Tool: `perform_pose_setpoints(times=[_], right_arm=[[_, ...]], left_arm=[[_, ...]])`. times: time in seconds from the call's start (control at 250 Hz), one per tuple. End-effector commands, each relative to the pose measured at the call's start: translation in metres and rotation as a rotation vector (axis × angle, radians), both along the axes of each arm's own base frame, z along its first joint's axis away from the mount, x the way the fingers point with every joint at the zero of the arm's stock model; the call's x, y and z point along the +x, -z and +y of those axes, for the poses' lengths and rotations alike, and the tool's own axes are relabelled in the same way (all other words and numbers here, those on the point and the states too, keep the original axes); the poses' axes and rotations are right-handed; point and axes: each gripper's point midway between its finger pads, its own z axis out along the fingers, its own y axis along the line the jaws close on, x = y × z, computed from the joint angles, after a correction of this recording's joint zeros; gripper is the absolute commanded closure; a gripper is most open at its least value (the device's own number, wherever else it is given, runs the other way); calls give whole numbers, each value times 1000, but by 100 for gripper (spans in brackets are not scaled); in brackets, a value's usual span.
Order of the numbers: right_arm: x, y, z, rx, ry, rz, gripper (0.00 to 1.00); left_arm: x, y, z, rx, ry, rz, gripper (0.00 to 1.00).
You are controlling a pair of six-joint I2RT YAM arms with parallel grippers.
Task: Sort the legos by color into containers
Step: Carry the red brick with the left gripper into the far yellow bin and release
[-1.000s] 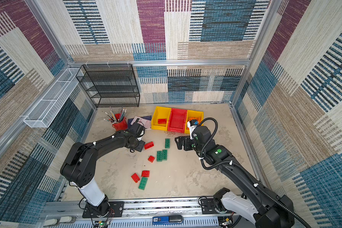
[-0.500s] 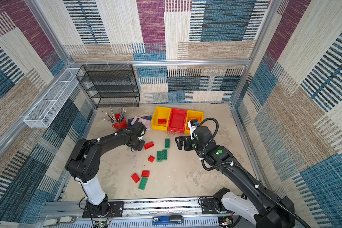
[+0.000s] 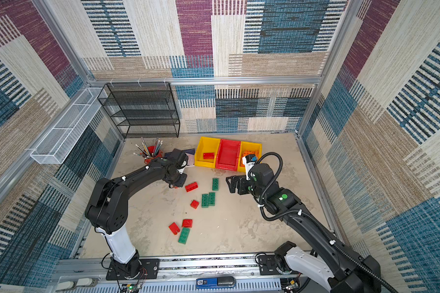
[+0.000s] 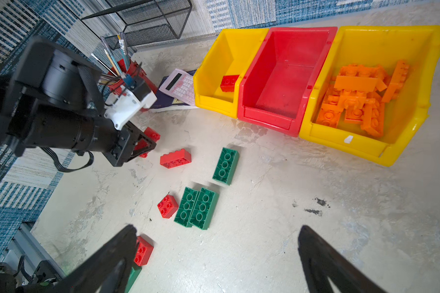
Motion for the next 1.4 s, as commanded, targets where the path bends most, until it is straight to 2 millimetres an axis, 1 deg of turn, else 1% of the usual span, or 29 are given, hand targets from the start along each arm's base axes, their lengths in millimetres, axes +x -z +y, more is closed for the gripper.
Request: perform_pose_setpoints(times=[0.0,0.136,0.296,0.444,0.564,0.724,0.776,0.856,0.884,0.956,1.0,1.092,1.2,1.288,1.396], right_arm=[[2,-5,0,5,5,-29,0],[2,-4,-2,4,13,-34,0],[1,-4,-4,11,24,-40,0],[4,-6,-4,18,33,-47,0],[7,-7,-4,12,42,-49,0],[11,-4,-8,-8,67,-44,0],[12,-3,-8,-13,70,-43,0],[12,-1,-9,-18,75,-40,0],[13,-1,-9,-18,77,-39,0],[13,-1,-9,-16,78,-39,0],[14,-1,-8,-15,75,-38,0],[14,-4,-6,-5,70,-39,0],[13,-7,-5,4,67,-42,0],[12,-6,-6,9,68,-40,0],[8,-5,-3,27,53,-32,0]], left_arm=[[14,-24,-14,-55,-2,-18,80],[50,-57,-38,-106,14,-70,80],[89,-75,-72,-149,43,-124,79],[121,-79,-98,-166,52,-180,78],[143,-76,-118,-207,67,-232,78],[163,-70,-130,-230,61,-268,77],[168,-70,-134,-237,65,-282,75],[174,-69,-139,-251,76,-297,65],[177,-70,-140,-257,76,-305,59],[182,-69,-144,-268,81,-316,37],[184,-70,-146,-276,85,-324,31],[186,-77,-149,-292,87,-338,28],[181,-90,-147,-299,87,-348,26],[169,-101,-144,-278,92,-357,26],[148,-111,-130,-235,93,-363,26]])
